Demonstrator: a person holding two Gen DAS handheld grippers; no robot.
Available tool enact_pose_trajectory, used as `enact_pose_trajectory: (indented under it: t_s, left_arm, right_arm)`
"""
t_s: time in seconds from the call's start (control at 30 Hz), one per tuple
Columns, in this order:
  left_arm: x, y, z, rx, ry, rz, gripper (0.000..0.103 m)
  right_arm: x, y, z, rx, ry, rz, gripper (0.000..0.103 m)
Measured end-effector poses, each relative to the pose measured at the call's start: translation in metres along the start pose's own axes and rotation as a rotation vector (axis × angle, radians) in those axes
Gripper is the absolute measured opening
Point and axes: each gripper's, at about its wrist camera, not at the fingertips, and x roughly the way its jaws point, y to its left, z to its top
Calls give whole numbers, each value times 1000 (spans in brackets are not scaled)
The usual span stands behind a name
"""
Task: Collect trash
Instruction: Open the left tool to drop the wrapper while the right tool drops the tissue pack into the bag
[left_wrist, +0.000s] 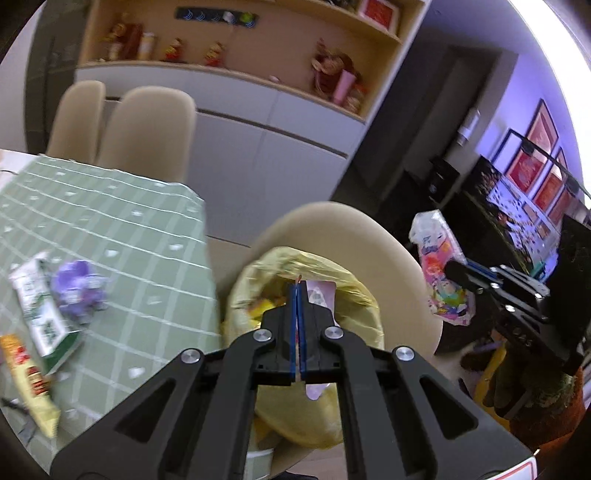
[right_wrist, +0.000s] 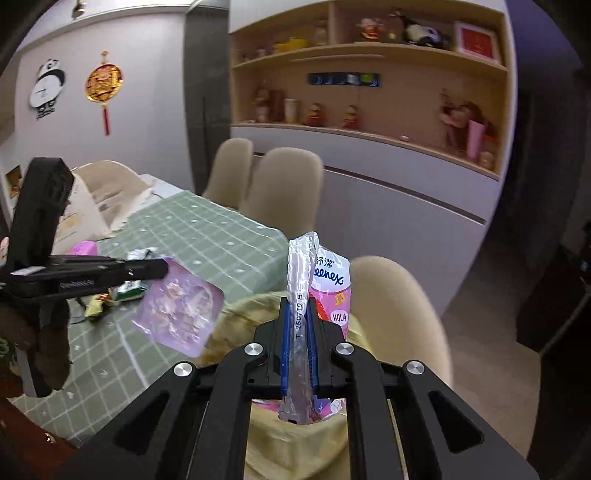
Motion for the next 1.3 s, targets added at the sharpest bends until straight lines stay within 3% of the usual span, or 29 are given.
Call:
enact_pose_trajectory:
  t_s: [0.27,0.33,0.4,0.47,0.5,0.63,0.73,0.87,1.03,1.17,1.3]
  left_arm:
    - [69,-19,0,-12,66,-16,2]
    - [76,-19,-3,-27,73,-14,9]
    - [79,-15,-5,-45,68,-1,26]
    - [78,-10,-5,-61,52,28,32]
    - [76,-6,-6,-71,46,38,38]
    - [58,11,-9,-110,25,97,44]
    - [34,24,-16,-147,-1,157,58]
    - [-2,42,-28,-179,-23,313,81]
    - [-45,62,-44,-229,-58,487,87]
    - [-68,73,-56,-254,-62,544,88]
    - [-83,83,-68,-272,-56,567,88]
  right_arm:
    - [7,-34,-15,8,35,1,10]
    - [14,-35,-19,1,50,23,10]
    - [23,-34,-19,-10,59,44,10]
    - [31,-31,-19,-17,66,66,10]
    - [35,-31,-19,-20,69,79,10]
    - [53,-29,-16,-22,79,133,10]
    - [75,-23,-16,-10,106,201,10]
    - [122,-6,-27,-8,178,273,10]
    - [190,6,-51,41,335,292,10]
    - [225,13,-75,131,476,349,10]
    - [222,18,-75,103,460,318,10]
